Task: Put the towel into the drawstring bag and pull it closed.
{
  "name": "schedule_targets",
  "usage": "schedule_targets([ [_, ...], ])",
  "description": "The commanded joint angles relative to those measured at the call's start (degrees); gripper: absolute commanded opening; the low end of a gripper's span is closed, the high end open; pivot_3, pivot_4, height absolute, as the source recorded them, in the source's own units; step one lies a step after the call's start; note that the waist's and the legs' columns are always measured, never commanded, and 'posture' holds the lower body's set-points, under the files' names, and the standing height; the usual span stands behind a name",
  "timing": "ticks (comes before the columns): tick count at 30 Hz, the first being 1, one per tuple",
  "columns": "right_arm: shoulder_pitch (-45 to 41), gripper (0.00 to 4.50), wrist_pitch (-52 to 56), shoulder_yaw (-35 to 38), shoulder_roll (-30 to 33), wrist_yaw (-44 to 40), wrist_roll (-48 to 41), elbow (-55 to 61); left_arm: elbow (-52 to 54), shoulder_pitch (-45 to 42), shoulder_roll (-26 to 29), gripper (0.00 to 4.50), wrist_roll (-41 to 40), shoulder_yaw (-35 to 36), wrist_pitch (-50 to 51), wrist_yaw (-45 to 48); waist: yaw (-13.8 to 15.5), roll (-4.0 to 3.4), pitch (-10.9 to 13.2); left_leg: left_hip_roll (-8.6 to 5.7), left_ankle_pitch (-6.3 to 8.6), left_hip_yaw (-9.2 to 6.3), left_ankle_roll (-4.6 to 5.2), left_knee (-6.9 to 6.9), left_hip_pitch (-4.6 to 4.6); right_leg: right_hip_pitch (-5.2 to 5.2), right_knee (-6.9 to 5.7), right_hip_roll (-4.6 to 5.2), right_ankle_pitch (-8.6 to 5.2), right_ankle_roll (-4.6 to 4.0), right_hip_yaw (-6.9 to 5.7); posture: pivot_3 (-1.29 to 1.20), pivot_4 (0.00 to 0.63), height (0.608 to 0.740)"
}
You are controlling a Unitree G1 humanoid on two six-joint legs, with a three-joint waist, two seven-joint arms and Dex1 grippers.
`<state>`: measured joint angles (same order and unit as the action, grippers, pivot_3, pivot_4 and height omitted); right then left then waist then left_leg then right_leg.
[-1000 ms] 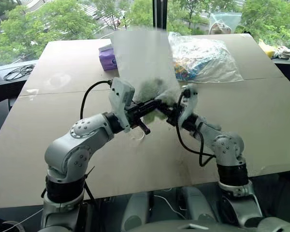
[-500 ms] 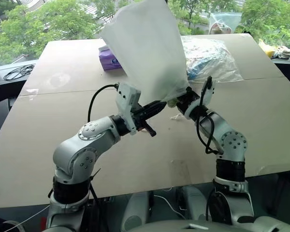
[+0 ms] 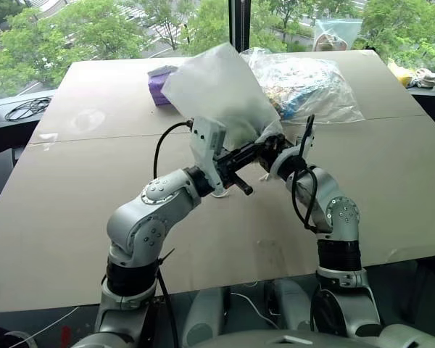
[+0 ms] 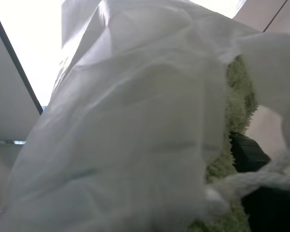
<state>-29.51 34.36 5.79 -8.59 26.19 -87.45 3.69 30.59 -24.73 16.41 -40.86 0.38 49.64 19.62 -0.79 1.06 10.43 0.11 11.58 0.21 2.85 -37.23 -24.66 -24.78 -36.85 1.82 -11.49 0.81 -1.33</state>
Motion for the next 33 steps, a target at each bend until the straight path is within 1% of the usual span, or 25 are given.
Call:
schedule_targets([
  [1,-3.08,4.44,2.52,-2.09,-1.13,-0.39,0.09,2.72,0.59,-0.30,0.80,0.00,-1.38,1.70,0.13,0.02,0.00,0.00,0.00,0.00,0.00,-0.01,0.00,0.00,0.00,0.00,0.00,0.00,0.00,0.00,0.00,0.00,0.150,0.740],
  [6,-2.21,4.44,8.84,-3.01,4.63,-2.28,1.00,4.35,-0.57,-1.25,1.99,0.00,-2.98,5.44,0.44,-0.49,0.01,0.00,0.00,0.00,0.00,0.00,0.00,-0.01,0.00,-0.01,0.00,0.00,0.00,0.00,0.00,0.00,0.150,0.740],
  [8,-2.17,4.44,12.14,-4.70,8.48,-5.53,3.75,5.11,-1.21,-1.78,2.30,0.00,-2.52,6.14,-0.20,-0.90,0.22,0.00,0.00,0.00,0.00,0.00,0.00,0.00,-0.03,-0.01,0.00,-0.01,0.00,0.00,-0.03,0.00,0.150,0.740],
  [10,-1.82,4.44,14.59,-6.58,11.91,-8.99,6.47,6.56,-2.24,-3.84,0.91,0.00,-4.11,8.15,-0.25,-2.80,0.15,0.00,0.00,-0.01,0.00,0.07,0.00,-0.02,-0.02,-0.01,0.02,-0.01,-0.01,-0.01,0.00,0.00,0.150,0.740],
  [12,-1.30,4.44,15.67,-6.22,12.39,-10.42,4.64,7.98,-2.67,-5.36,0.09,0.00,-5.30,9.33,-0.01,-3.70,0.15,0.02,0.00,-0.01,0.00,0.09,0.01,-0.05,-0.03,-0.02,0.02,-0.01,-0.01,0.00,0.02,0.00,0.150,0.740],
  [16,-1.28,4.44,16.63,-4.75,13.13,-11.31,3.72,8.77,-2.75,-4.73,1.01,0.00,-5.09,9.14,0.37,-3.39,0.04,0.02,-0.01,0.02,0.00,0.10,0.01,-0.01,0.00,-0.01,0.01,-0.07,0.03,0.06,0.05,0.00,0.150,0.740],
  [19,-1.49,3.63,16.60,-4.21,13.33,-11.54,4.92,8.48,-2.02,-4.04,0.93,0.00,-5.92,8.78,0.75,-3.48,0.08,0.02,-0.01,0.02,0.00,0.11,0.01,-0.02,-0.02,-0.02,0.01,-0.10,0.03,0.06,0.06,0.00,0.150,0.740],
  [20,-1.50,3.10,16.67,-4.16,13.32,-11.70,5.15,8.45,-1.89,-3.95,0.95,0.00,-5.95,8.66,0.78,-3.48,0.09,0.02,-0.01,0.02,0.00,0.13,0.01,-0.03,-0.02,-0.02,0.01,-0.09,0.03,0.06,0.07,0.00,0.150,0.740],
  [22,-1.60,2.24,16.45,-4.48,13.05,-12.20,6.53,8.27,-1.93,-3.87,1.10,0.00,-5.70,8.29,0.78,-3.27,0.10,0.02,-0.01,0.02,0.00,0.16,0.01,-0.04,-0.01,-0.02,0.01,-0.09,0.03,0.07,0.10,0.00,0.150,0.740],
  [23,-1.68,1.73,16.29,-4.64,12.84,-12.34,7.11,8.11,-1.94,-3.87,1.09,0.00,-5.70,8.15,0.81,-3.20,0.10,0.02,-0.01,0.01,0.00,0.18,0.01,-0.04,-0.01,-0.02,0.01,-0.09,0.04,0.07,0.12,0.00,0.150,0.740],
  [25,-1.97,0.90,16.02,-4.92,12.21,-12.72,8.61,7.71,-1.70,-3.87,1.05,0.00,-5.98,7.82,1.00,-3.07,0.10,0.02,-0.01,0.02,0.00,0.20,0.01,-0.04,0.00,-0.02,0.01,-0.10,0.05,0.10,0.15,0.00,0.150,0.740],
  [26,-2.09,0.35,15.97,-4.99,11.90,-12.95,9.40,7.56,-1.53,-3.84,1.03,0.00,-6.17,7.68,1.09,-3.02,0.10,0.02,-0.01,0.02,0.00,0.20,0.01,-0.04,0.00,-0.02,0.01,-0.10,0.05,0.10,0.16,0.00,0.150,0.740],
  [27,-2.24,0.06,15.90,-5.11,11.59,-13.19,10.33,7.40,-1.31,-3.77,1.03,0.00,-6.39,7.56,1.19,-2.96,0.10,0.02,-0.01,0.02,0.00,0.21,0.01,-0.04,-0.01,-0.03,0.01,-0.10,0.05,0.10,0.16,0.00,0.150,0.740],
  [29,-2.99,0.06,14.97,-5.58,10.77,-13.80,13.36,6.83,-0.54,-3.37,1.13,0.00,-6.85,6.96,1.49,-2.63,0.10,0.02,-0.01,0.02,0.00,0.22,0.01,-0.04,-0.01,-0.04,0.01,-0.10,0.06,0.11,0.17,0.00,0.150,0.740],
  [33,-3.75,0.06,14.44,-4.84,9.86,-15.88,15.32,7.23,-0.50,-3.01,1.87,0.00,-6.17,6.59,1.12,-2.82,0.08,0.02,-0.01,0.02,0.00,0.25,0.01,-0.04,0.00,-0.06,0.01,-0.10,0.07,0.12,0.22,0.00,0.150,0.740],
])
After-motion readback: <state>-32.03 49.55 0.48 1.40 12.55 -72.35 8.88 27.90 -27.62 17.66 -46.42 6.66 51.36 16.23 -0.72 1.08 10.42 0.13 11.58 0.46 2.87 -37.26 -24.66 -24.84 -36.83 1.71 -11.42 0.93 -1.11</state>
